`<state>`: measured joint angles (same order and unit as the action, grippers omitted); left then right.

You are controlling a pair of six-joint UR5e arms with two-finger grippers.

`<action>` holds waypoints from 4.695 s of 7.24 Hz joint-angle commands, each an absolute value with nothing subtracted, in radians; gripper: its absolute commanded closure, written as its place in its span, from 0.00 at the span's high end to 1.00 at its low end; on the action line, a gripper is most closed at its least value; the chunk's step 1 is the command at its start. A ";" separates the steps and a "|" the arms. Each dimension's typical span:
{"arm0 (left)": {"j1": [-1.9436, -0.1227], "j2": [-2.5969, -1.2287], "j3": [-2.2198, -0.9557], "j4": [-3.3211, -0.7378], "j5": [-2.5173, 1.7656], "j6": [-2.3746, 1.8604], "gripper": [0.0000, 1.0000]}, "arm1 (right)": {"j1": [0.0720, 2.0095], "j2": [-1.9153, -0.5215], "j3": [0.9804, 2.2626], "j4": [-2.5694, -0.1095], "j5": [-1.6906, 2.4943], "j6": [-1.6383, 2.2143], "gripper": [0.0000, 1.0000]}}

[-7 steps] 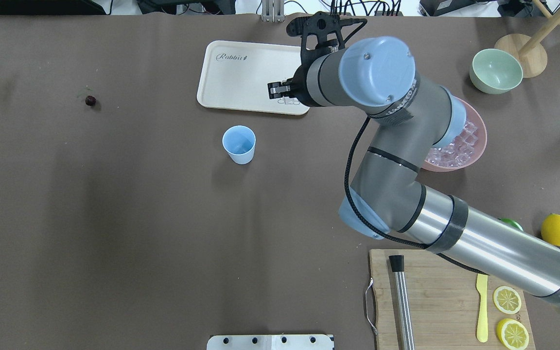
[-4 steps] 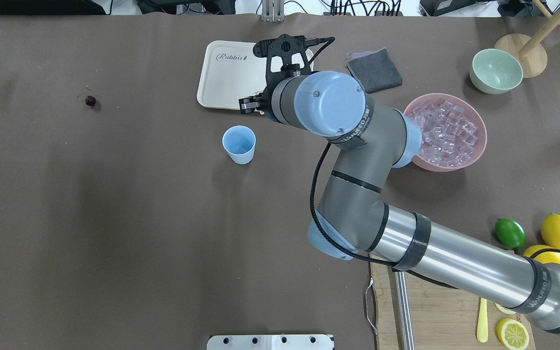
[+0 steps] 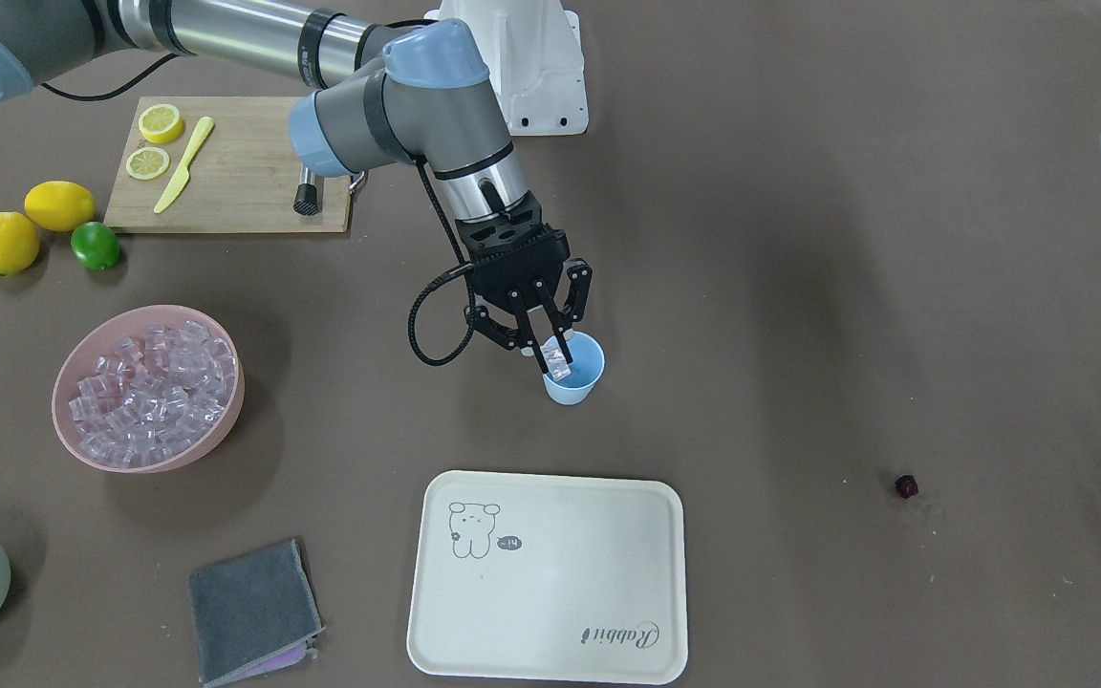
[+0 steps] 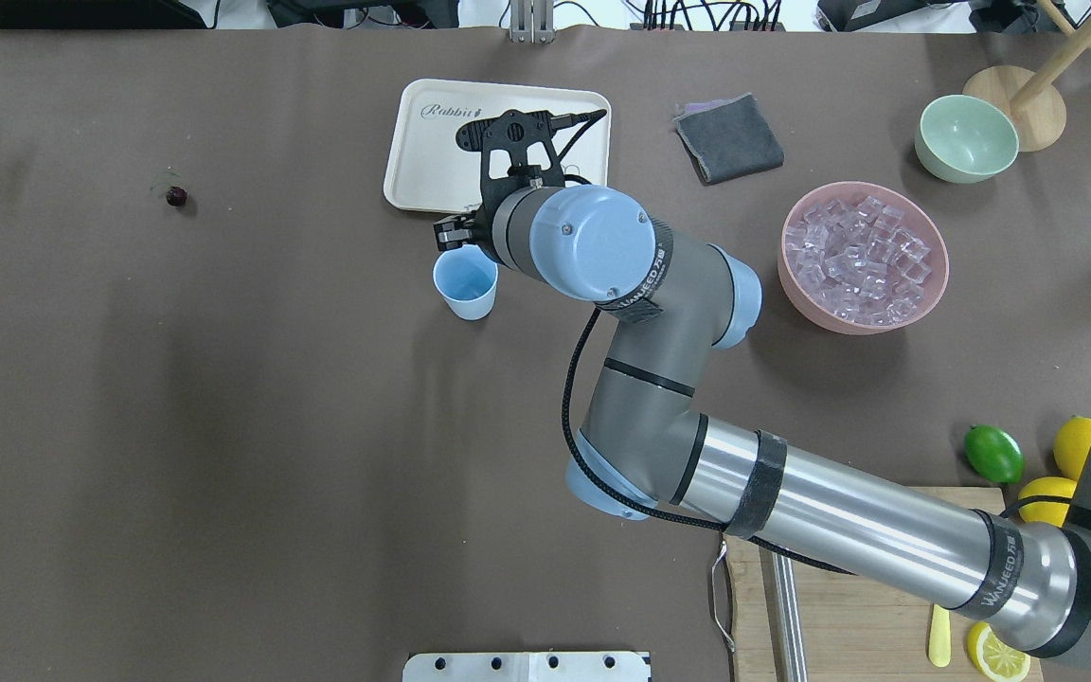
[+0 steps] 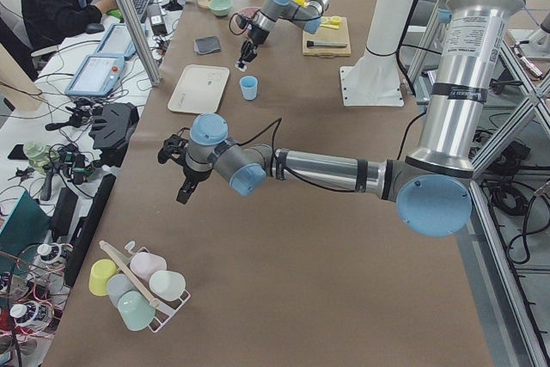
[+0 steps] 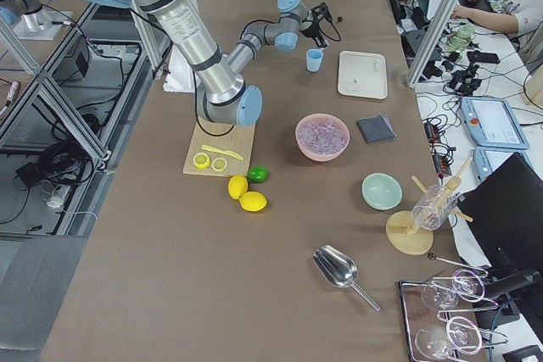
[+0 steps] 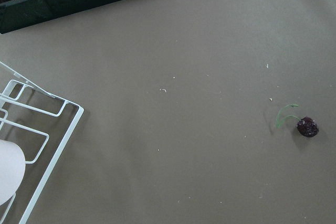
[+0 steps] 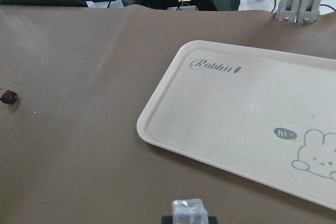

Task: Put ice and cherries in cup
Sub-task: 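Carry the second ice cube with the right gripper over the cup, then open the right gripper to drop the ice cube into the cup, then withdraw the right gripper to rest while the left arm reaches toward the cherry, then lower the left gripper onto the dark cherry and grasp it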

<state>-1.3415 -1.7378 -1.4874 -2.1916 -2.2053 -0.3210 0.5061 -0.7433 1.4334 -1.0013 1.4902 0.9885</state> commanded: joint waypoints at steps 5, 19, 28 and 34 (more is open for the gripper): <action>-1.339 -1.756 -1.486 -2.192 -2.206 -0.319 0.98 | 0.466 -0.730 1.378 -0.963 1.517 0.994 0.12; -1.169 -2.068 -1.292 -2.138 -2.220 -0.426 0.97 | 1.263 -1.372 1.784 -1.100 2.317 0.581 1.00; -1.072 -2.095 -1.114 -2.145 -2.114 -0.558 0.97 | 1.356 -1.443 1.752 -1.272 2.266 0.273 1.00; -1.020 -2.125 -1.059 -2.143 -2.092 -0.565 0.90 | 1.356 -1.451 1.753 -1.270 2.230 0.268 1.00</action>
<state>-1.0217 -2.1202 -1.0721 -2.1432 -2.0970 -0.5651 1.3560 -1.4483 1.7518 -1.2702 2.2333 0.2717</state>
